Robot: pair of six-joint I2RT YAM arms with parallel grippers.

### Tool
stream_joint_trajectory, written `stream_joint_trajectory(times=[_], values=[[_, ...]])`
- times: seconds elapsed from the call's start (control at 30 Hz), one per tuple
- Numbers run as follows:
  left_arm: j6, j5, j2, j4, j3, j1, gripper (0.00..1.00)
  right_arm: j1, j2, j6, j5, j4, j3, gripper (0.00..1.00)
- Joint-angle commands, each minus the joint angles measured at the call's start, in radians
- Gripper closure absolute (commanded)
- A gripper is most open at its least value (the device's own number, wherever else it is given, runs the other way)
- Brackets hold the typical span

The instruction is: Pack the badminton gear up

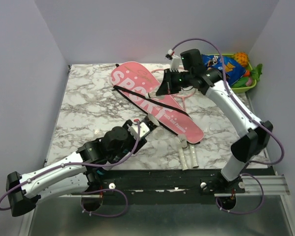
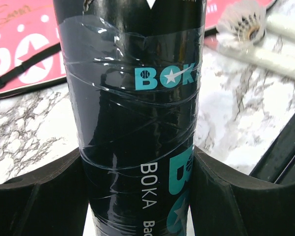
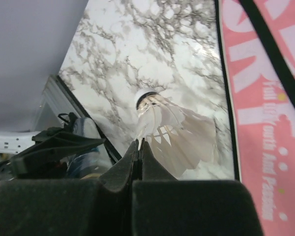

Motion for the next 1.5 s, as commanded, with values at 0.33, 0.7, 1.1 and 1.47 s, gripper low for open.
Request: stream_joint_trajectory(times=[0.33,0.7,1.1,1.47], values=[[0.159,0.11,0.075,0.108,0.011,-0.002,1.0,0.007,-0.344,-0.098,0.371,-0.478,-0.079,0.99],[0.155,0.12,0.071,0.136,-0.02,-0.002,1.0,0.009,-0.467,-0.049,0.058,-0.398,-0.215,0.99],[0.103,0.15,0.035,0.148,-0.049,-0.002,1.0,0.049,-0.402,-0.012,-0.019,-0.34,-0.202,0.99],[0.073,0.18,0.025,0.193,-0.062,-0.004,1.0,0.118,-0.315,0.016,-0.048,-0.272,-0.182,0.99]])
